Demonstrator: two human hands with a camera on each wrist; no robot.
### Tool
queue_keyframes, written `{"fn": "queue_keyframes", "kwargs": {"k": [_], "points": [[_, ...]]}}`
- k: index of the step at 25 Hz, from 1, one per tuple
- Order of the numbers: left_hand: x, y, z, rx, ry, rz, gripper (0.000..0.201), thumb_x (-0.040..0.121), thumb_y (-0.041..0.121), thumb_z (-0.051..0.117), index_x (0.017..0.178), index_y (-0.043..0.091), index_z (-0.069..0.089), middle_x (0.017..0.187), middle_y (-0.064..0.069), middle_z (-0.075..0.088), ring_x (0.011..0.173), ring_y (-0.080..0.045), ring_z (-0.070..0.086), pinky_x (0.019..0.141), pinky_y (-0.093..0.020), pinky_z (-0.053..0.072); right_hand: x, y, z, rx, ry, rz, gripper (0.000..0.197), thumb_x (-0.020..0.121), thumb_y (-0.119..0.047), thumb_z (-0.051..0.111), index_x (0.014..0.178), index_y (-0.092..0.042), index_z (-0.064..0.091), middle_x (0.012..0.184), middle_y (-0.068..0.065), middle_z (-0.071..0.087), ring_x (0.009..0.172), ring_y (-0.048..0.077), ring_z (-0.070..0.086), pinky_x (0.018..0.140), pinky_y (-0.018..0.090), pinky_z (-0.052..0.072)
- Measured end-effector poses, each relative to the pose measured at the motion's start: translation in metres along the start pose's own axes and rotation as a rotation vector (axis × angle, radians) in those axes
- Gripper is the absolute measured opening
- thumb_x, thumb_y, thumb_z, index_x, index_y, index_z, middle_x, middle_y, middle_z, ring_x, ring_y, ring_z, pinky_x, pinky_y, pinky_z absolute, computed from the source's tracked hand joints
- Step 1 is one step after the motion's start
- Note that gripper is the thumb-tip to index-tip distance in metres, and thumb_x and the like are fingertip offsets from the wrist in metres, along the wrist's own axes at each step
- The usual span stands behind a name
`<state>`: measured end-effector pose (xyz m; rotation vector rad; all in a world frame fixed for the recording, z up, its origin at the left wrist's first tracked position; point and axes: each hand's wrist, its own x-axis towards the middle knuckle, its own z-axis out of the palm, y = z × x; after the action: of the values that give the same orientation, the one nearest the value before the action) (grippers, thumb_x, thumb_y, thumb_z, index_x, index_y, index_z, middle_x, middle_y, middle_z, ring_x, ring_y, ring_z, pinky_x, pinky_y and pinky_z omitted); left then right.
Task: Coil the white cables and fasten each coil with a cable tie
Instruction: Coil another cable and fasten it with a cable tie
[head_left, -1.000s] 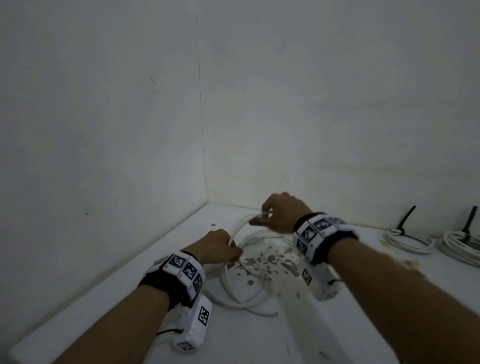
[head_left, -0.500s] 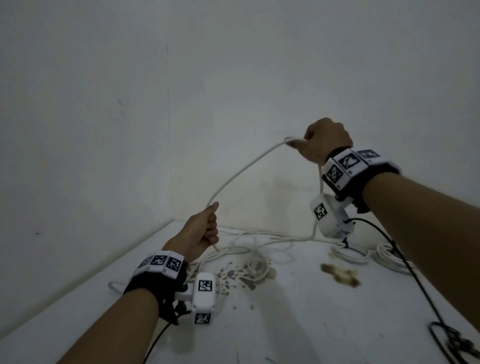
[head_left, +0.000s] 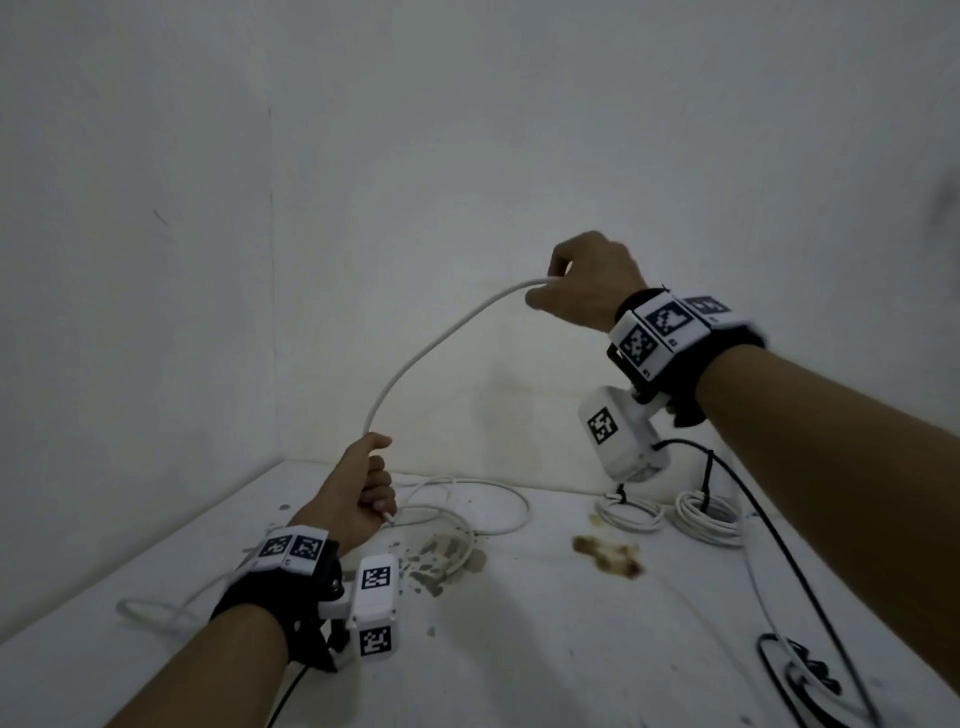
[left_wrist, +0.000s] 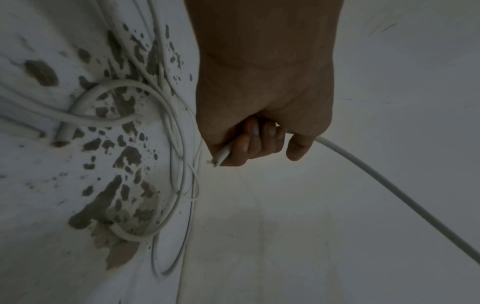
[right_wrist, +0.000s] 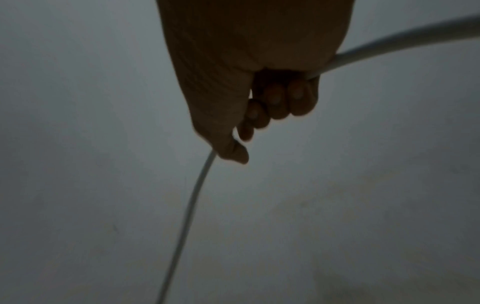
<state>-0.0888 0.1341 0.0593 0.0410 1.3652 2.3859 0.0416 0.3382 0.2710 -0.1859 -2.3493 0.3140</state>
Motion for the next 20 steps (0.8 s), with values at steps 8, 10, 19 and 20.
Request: {"fn": "queue_keyframes", "kwargs": {"k": [8, 10, 19, 20], "points": [[0.0, 0.018, 0.009, -0.363, -0.167, 0.193, 0.01, 0.071, 0.026, 0.046, 0.069, 0.017, 0.041, 0.052, 0.005, 0.033, 0.039, -0.011, 0.029, 0.04, -0.019, 0.03, -0.064, 0.037, 0.084, 0.557, -0.254, 0.27, 0.03, 0.103, -0.034, 0.047, 0.129, -0.026, 0.06, 0.074, -0.001, 0.054, 0.046, 0.011, 0.044, 0.032, 0.017, 0.033], [0.0, 0.018, 0.02, -0.342, -0.199, 0.254, 0.011, 0.081, 0.025, 0.044, 0.072, 0.017, 0.043, 0.053, 0.004, 0.035, 0.041, -0.011, 0.03, 0.042, -0.02, 0.03, -0.081, 0.039, 0.104, 0.397, -0.388, 0.227, 0.043, 0.104, -0.03, 0.041, 0.145, -0.021, 0.047, 0.098, 0.0, 0.054, 0.059, 0.007, 0.041, 0.034, 0.01, 0.031], [0.007, -0.01, 0.068, -0.089, -0.328, 0.241, 0.033, 0.101, 0.027, 0.034, 0.073, 0.016, 0.045, 0.053, 0.004, 0.033, 0.044, -0.01, 0.027, 0.043, -0.023, 0.028, -0.154, 0.021, 0.13, 0.129, -0.478, 0.034, 0.022, 0.099, -0.036, 0.052, 0.103, -0.017, 0.06, 0.105, 0.006, 0.066, 0.091, 0.025, 0.063, 0.073, 0.033, 0.047], [0.006, -0.016, 0.072, -0.024, -0.335, 0.217, 0.033, 0.102, 0.027, 0.033, 0.073, 0.016, 0.045, 0.053, 0.003, 0.034, 0.045, -0.01, 0.027, 0.044, -0.023, 0.028, -0.151, 0.022, 0.126, 0.073, -0.415, 0.004, 0.023, 0.098, -0.038, 0.053, 0.104, -0.017, 0.062, 0.11, 0.007, 0.064, 0.1, 0.027, 0.06, 0.077, 0.033, 0.045]]}}
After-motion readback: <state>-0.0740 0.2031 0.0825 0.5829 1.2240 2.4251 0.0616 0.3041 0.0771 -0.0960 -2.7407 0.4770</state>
